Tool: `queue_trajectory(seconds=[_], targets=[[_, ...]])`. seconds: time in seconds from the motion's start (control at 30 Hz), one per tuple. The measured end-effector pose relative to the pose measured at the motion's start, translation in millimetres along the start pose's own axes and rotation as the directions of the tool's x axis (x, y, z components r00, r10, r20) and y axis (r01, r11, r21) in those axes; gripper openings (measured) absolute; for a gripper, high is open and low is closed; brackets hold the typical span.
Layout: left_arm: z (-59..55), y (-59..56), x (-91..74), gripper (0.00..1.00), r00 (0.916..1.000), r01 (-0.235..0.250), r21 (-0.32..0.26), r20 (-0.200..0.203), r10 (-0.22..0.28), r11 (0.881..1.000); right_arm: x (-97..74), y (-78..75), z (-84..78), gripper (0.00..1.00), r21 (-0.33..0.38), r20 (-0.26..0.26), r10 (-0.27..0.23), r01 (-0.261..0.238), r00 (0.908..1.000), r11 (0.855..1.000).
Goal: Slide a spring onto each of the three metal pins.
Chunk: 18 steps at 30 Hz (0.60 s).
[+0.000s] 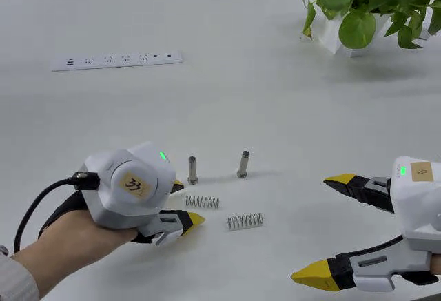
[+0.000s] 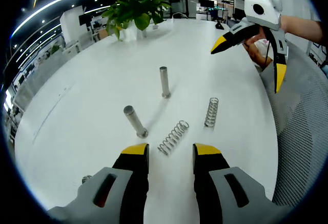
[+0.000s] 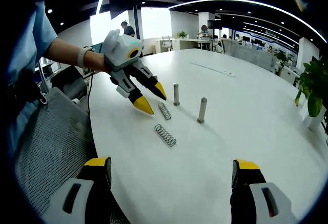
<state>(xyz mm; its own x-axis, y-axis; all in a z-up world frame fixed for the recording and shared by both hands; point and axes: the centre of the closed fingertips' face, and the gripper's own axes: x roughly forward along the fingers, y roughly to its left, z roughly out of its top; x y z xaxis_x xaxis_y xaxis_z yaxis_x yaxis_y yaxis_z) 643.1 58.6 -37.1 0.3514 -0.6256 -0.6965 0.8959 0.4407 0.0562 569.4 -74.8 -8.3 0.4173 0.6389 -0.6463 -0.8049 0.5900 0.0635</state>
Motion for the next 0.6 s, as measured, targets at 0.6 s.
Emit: queue_trajectory(seconds=[0.6], targets=[[-5.3,-0.5,10.0,0.15,0.9925,0.068,0.063,-0.105,-0.061,0.996,-4.7,0.0,-10.6,0.97,0.041,0.012,-0.019,0.018,0.9997,0.999]])
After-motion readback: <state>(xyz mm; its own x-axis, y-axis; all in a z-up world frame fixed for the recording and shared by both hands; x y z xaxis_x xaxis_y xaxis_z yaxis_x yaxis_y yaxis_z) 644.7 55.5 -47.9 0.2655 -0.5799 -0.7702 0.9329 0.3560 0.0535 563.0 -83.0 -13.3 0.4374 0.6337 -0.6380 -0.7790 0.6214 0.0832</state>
